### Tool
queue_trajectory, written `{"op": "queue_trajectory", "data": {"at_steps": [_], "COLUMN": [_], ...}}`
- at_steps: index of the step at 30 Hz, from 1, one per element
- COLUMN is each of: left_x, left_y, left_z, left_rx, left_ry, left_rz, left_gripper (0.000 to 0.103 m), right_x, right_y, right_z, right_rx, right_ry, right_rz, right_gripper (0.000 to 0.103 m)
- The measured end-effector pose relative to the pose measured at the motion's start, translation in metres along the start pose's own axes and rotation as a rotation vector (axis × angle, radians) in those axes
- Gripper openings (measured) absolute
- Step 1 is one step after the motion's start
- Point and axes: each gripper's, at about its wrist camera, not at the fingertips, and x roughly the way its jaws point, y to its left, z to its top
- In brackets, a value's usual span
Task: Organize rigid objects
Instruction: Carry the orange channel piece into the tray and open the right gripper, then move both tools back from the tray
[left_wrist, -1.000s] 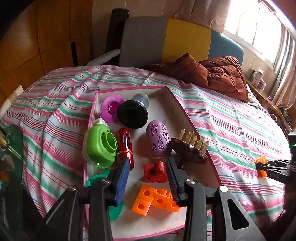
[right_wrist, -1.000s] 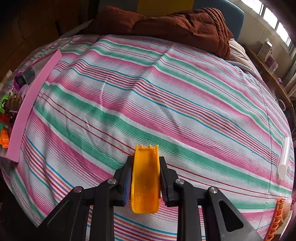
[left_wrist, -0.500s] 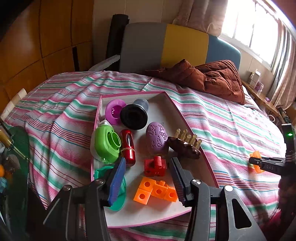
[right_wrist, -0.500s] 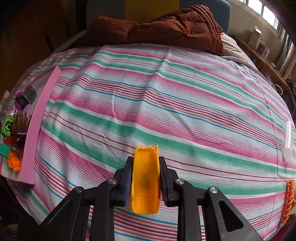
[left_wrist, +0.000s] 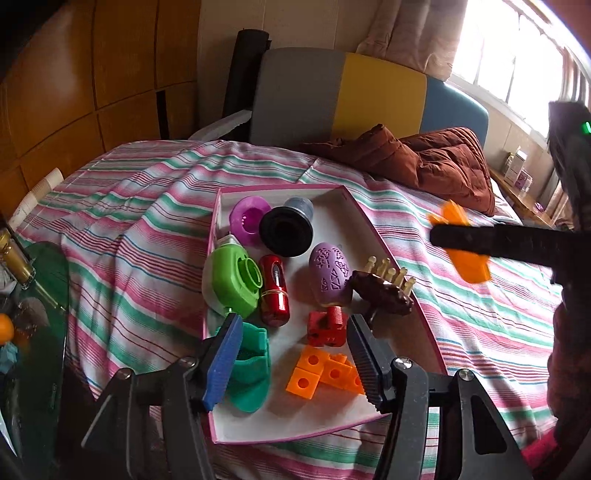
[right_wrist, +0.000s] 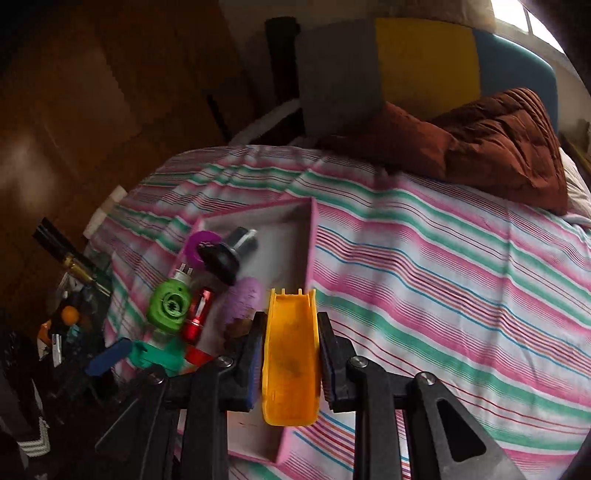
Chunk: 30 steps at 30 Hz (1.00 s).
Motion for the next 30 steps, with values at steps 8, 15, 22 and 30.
{"op": "queue_trajectory", "data": {"at_steps": [8, 15, 22, 30], "left_x": [0.002, 0.006, 0.001, -0.01], "left_y": [0.015, 0.022, 0.018, 0.01], "left_z": [-0.004, -0.003, -0.001, 0.003], "left_rx": [-0.024, -0.048, -0.042, -0.032], "left_ry": [0.008, 0.02, 0.004, -0.026], "left_rz": [0.025, 0.039, 0.046, 0.049], "left_gripper": [0.06, 0.066, 0.075, 0.087], "right_x": [0.071, 0.11, 0.095, 0.044], "right_y": [0.057, 0.045, 0.035, 0.033], "right_z": [0.022, 0.018, 0.015, 0.001], "right_rx": [-0.08, 0.019, 0.064, 0.02], "right_ry": [0.106, 0.19, 0.146, -0.013], "right_rz": [0.074, 0.146, 0.18, 0.059], "right_gripper": [0.025, 0.027, 0.03, 0.032]}}
